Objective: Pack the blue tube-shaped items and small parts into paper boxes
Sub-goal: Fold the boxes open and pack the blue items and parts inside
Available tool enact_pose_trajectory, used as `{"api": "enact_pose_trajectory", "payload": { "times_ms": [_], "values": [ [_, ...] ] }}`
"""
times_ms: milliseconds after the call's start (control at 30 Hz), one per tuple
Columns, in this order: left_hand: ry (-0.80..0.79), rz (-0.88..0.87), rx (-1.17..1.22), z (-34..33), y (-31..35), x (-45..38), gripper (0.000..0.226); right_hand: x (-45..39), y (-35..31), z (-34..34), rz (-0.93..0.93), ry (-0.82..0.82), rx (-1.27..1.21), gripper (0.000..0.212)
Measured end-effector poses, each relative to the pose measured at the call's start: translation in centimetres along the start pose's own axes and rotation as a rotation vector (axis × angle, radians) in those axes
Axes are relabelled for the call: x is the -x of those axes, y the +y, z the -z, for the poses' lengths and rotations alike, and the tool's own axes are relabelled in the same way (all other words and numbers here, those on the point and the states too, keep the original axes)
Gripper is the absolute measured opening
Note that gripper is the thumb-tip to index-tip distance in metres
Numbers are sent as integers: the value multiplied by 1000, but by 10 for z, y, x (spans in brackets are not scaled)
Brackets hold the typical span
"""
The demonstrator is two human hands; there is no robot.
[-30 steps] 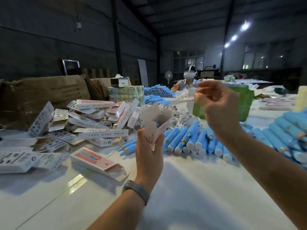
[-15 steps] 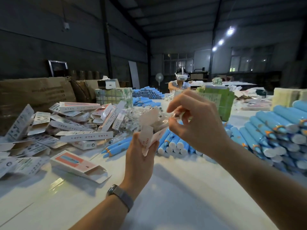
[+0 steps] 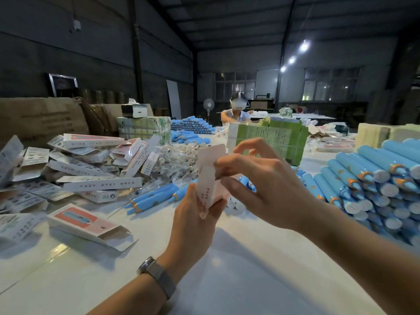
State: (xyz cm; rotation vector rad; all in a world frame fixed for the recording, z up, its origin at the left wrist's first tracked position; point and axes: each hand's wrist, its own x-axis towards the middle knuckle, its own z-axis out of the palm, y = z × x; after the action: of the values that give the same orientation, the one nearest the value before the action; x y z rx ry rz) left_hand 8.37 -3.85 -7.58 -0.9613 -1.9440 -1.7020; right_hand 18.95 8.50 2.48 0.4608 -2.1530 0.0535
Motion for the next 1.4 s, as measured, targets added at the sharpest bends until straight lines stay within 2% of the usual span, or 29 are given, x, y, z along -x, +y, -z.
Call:
{"api": "enact_pose_trajectory", "payload": {
  "times_ms": [133, 367, 467, 533, 567, 633, 700, 833, 1000, 1133, 1300, 1400],
  "values": [
    [-33, 5, 72, 0, 4, 1, 34, 7, -3, 3, -63, -135, 46, 38],
    [-140, -102, 243, 6, 9, 2, 33, 13, -3, 3, -108, -146, -9, 45],
    [-160, -138, 381, 3, 17, 5, 35, 16, -1, 3, -125, 76, -145, 48],
    [-181, -123, 452, 1, 20, 6, 41, 19, 1, 1, -220, 212, -277, 55],
    [-193, -111, 475, 1, 20, 7, 47, 21, 1, -1, -297, 225, -373, 56],
    [-224, -105, 494, 1, 18, 7, 56, 24, 2, -7, -460, 147, -612, 52],
    [-267, -100, 494, 2, 16, 8, 59, 30, 3, -11, -522, 102, -745, 43],
    [-306, -86, 483, 3, 15, 7, 59, 35, 4, -15, -518, 111, -815, 46],
    [-332, -97, 513, 8, 20, 6, 48, 38, 5, -15, -496, 95, -771, 48],
    [-324, -103, 536, 10, 26, 8, 47, 36, 3, -12, -491, 52, -771, 46],
    [-352, -89, 548, 10, 28, 10, 47, 37, 7, -5, -482, 24, -820, 36],
    [-361, -82, 518, 10, 30, 10, 46, 37, 8, -3, -480, 31, -767, 30]
  ]
}}
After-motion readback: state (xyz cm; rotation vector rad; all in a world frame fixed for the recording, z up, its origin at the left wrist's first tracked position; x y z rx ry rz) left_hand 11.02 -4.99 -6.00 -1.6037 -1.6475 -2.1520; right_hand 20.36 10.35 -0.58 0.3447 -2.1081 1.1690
